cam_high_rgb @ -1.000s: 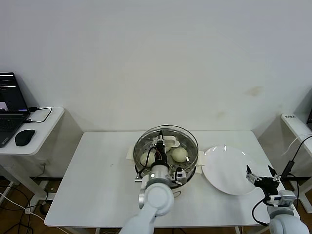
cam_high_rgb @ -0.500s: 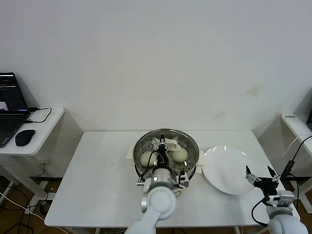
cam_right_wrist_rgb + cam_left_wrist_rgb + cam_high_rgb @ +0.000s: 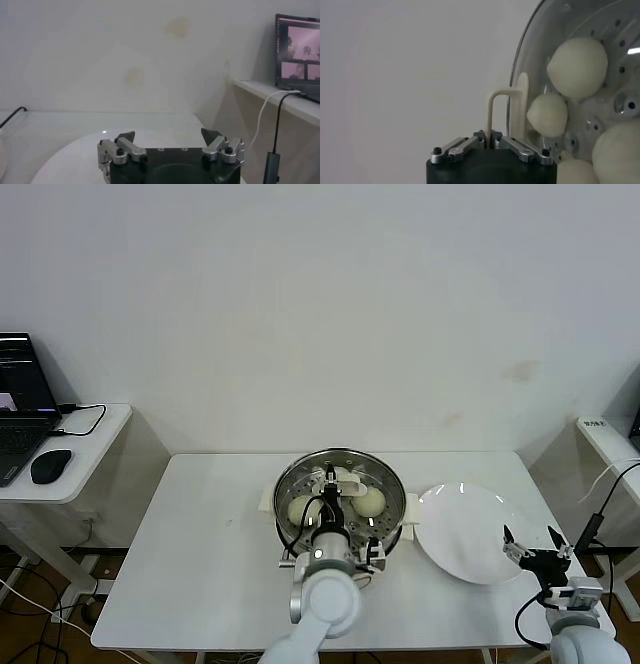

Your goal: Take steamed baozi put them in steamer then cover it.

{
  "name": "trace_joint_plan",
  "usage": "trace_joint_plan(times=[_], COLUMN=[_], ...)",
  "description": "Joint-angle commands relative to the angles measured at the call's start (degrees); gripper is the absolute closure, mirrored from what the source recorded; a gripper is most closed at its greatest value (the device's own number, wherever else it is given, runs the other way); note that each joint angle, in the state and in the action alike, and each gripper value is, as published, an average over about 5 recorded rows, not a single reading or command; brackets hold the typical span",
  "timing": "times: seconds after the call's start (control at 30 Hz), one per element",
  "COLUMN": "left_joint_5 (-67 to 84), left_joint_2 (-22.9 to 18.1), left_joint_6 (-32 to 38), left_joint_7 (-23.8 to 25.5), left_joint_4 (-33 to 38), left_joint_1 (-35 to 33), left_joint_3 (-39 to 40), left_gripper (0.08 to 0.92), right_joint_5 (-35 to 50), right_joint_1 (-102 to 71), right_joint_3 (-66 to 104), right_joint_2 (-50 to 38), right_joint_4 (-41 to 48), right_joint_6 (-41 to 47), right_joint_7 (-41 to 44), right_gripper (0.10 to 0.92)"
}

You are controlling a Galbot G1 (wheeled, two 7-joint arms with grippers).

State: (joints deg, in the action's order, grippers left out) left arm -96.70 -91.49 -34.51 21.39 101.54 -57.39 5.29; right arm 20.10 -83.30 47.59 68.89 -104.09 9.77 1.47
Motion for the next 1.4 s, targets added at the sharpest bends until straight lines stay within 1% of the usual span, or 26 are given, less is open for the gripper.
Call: trace_joint_plan(times=[0.03, 0.77, 0.87, 1.0, 1.13, 1.4], left_joint_5=[0.16, 2.45, 3.05, 5.44, 7.83, 9.9], left_joint_2=[-0.14, 0.12, 0.78, 1.54, 2.28, 4.11], left_joint_6=[0.0, 0.72, 1.42, 1.62, 1.54, 1.4], left_joint_7=[-1.43, -4.15, -4.03, -3.13, -2.2, 1.04], left_joint_4=[-0.9, -1.59, -0.04, 2.92, 6.37, 13.16], left_joint_1=[0.55, -0.15, -0.41, -1.02, -1.74, -3.76], left_joint_3=[-0.07, -0.05, -0.08, 0.17, 0.69, 0.99], left_gripper=[0.859, 0.859, 0.833, 0.733, 0.612, 0.387], right_joint_5=[-0.05, -0.13, -0.07, -0.07, -0.19, -0.28], right_joint_1=[-0.04, -0.36, -0.31, -0.24, -0.12, -0.28], right_joint_3=[0.06, 0.36, 0.55, 0.58, 0.41, 0.54], right_joint_2=[0.03, 0.15, 0.02, -0.03, 0.12, 0.0], right_joint_4=[-0.16, -0.16, -0.1, 0.05, 0.1, 0.15], right_joint_6=[-0.03, -0.27, -0.24, -0.23, -0.17, -0.14], right_joint_7=[0.05, 0.13, 0.07, 0.06, 0.05, 0.04], right_gripper=[0.203, 0.203, 0.203, 0.203, 0.203, 0.203])
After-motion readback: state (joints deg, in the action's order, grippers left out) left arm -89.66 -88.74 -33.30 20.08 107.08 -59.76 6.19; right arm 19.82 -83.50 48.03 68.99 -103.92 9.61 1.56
